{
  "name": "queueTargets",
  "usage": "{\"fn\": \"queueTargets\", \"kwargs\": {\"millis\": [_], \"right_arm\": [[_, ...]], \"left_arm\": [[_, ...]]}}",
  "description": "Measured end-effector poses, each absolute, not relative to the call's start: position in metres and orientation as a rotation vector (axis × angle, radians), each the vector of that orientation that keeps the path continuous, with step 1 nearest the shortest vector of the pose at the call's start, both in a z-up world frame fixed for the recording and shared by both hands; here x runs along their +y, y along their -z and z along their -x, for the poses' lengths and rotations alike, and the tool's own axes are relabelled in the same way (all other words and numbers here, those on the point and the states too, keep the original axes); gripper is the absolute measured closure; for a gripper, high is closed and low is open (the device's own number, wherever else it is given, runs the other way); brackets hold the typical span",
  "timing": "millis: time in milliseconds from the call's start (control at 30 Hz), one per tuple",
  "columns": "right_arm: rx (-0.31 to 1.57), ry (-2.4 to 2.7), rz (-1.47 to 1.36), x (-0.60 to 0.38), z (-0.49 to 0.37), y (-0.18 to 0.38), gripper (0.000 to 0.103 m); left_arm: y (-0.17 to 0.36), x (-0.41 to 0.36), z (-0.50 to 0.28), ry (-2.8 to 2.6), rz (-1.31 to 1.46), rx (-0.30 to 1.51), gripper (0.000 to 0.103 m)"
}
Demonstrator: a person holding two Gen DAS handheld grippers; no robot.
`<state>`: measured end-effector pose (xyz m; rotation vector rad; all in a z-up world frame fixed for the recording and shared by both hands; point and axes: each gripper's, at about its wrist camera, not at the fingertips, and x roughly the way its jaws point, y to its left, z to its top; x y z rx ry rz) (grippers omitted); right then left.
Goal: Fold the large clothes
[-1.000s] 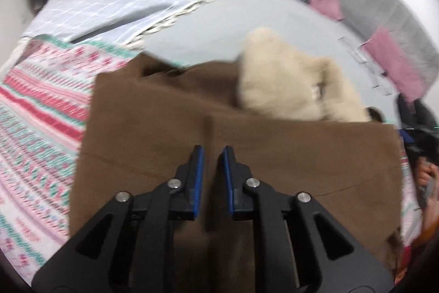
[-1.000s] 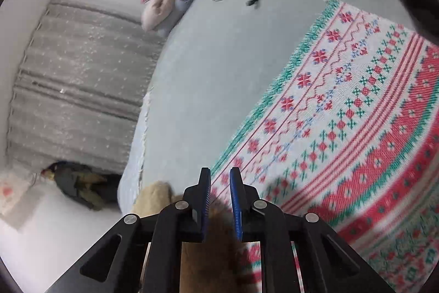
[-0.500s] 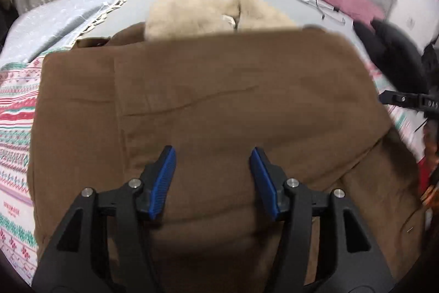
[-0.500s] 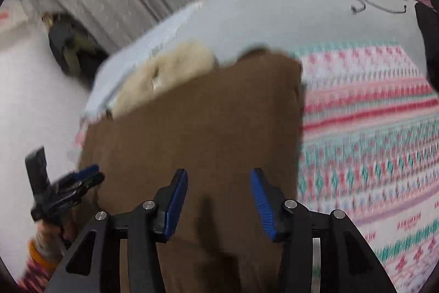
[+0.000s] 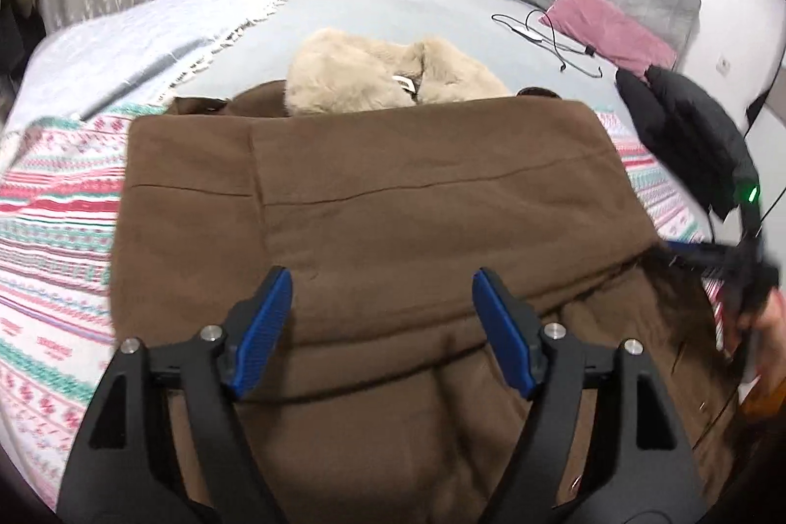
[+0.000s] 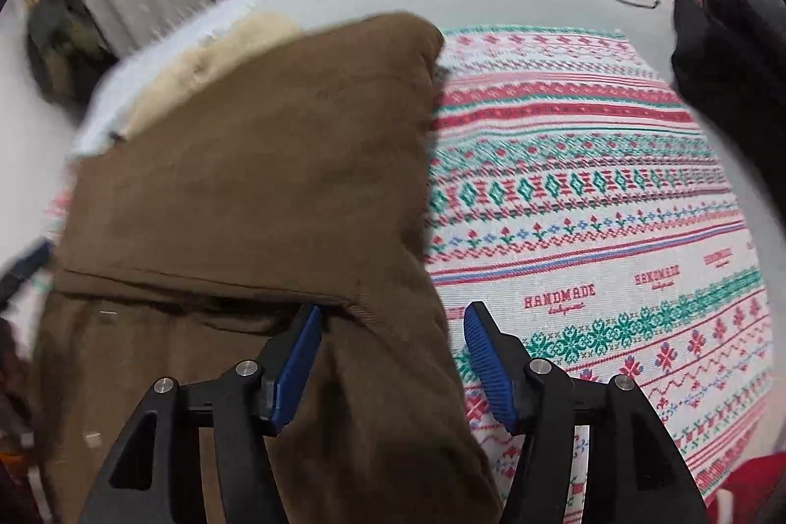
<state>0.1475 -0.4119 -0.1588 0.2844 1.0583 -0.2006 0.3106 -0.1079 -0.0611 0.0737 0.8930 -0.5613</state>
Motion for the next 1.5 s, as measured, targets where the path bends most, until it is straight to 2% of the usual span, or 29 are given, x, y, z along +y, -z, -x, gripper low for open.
{"fn": "queueTargets", "kwargs": {"millis": [67,167,267,400,567,767,800,867,933,1033,1167,1300,1500], "right_arm": [[1.038,0.287,-0.257,-0.414,-0.148,0.164,0.044],[1.026,0.310,-0.407,-0.443,-0.141,0.175,0.044],[0.996,0.267,-0.519,-0.461,-0.135,0.185,0.044],[1.014,0.270,-0.403,-0.448,-0.134,0.181,0.041],[1.047,0.247,-0.470,-0.451,-0.121,0.175,0.039],[0.949,0.243,-0.476,-0.436,-0.081,0.137,0.038],[0.919,0.237,-0.444,-0.430,-0.073,0.127,0.037],[0.862,0.228,-0.377,-0.418,-0.057,0.112,0.023],[0.828,0.216,-0.320,-0.408,-0.044,0.100,0.017],[0.822,0.190,-0.330,-0.403,-0.034,0.089,0.011],[0.804,0.148,-0.342,-0.399,-0.006,0.071,0.010],[0.800,0.100,-0.209,-0.388,0.015,0.062,0.010],[0.937,-0.096,-0.282,-0.390,0.035,0.072,0.010]], "left_arm": [[0.071,-0.118,-0.316,0.561,-0.080,0.927,0.027],[0.098,-0.129,-0.320,0.513,-0.153,1.004,0.027],[0.104,-0.131,-0.312,0.494,-0.174,0.947,0.026],[0.093,-0.126,-0.301,0.468,-0.173,0.945,0.025],[0.081,-0.112,-0.285,0.456,-0.194,0.993,0.022],[0.046,-0.070,-0.250,0.452,-0.040,0.985,0.022],[0.041,-0.065,-0.246,0.451,-0.021,0.973,0.021],[0.027,-0.048,-0.231,0.440,0.022,0.942,0.017],[0.017,-0.036,-0.217,0.445,0.049,0.924,0.011],[0.005,-0.024,-0.196,0.484,0.054,0.914,0.011],[-0.007,-0.008,-0.167,0.507,0.025,0.930,0.011],[-0.019,0.010,-0.148,0.517,-0.014,0.927,0.011],[-0.007,0.047,-0.135,0.538,-0.029,1.031,0.011]]}}
